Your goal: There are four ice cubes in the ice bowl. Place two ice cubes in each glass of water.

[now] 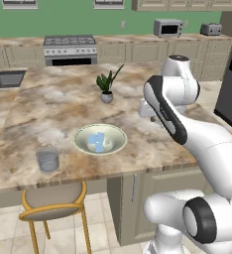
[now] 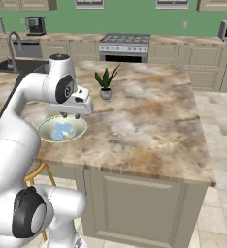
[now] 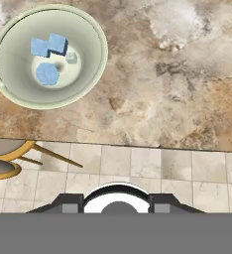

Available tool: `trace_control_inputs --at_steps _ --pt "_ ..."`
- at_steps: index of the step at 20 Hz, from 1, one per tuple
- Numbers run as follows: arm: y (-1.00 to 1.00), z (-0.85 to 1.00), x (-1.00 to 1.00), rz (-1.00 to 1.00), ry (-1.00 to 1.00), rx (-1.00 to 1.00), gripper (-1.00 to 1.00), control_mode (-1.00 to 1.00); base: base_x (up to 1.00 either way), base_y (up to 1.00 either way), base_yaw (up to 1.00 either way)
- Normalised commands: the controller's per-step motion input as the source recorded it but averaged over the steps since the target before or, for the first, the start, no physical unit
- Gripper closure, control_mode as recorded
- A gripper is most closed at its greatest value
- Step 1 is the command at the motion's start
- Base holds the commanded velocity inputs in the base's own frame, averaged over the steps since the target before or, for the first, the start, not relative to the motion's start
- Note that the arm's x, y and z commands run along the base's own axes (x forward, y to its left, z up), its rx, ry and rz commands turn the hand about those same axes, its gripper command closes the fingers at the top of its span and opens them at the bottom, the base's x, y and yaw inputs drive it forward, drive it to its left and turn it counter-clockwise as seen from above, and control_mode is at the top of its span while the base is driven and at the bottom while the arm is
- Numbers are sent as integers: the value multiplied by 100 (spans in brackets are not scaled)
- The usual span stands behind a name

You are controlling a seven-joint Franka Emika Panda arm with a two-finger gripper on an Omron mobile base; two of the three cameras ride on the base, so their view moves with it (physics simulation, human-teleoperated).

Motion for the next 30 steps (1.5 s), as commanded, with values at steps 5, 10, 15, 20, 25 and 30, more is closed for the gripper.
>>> trace_control_inputs --at_steps 5,10,15,20,25,30 --pt "8 0 -22 0 -1 0 -100 -100 0 0 0" --pt "81 0 -4 0 0 0 -100 -100 0 0 0" --pt "97 -2 1 0 7 0 -100 -100 0 0 0" --pt "68 -15 30 0 12 0 -100 -100 0 0 0" --pt "42 -35 22 0 12 0 -100 -100 0 0 0" --pt "5 -47 0 0 13 0 -100 -100 0 0 0"
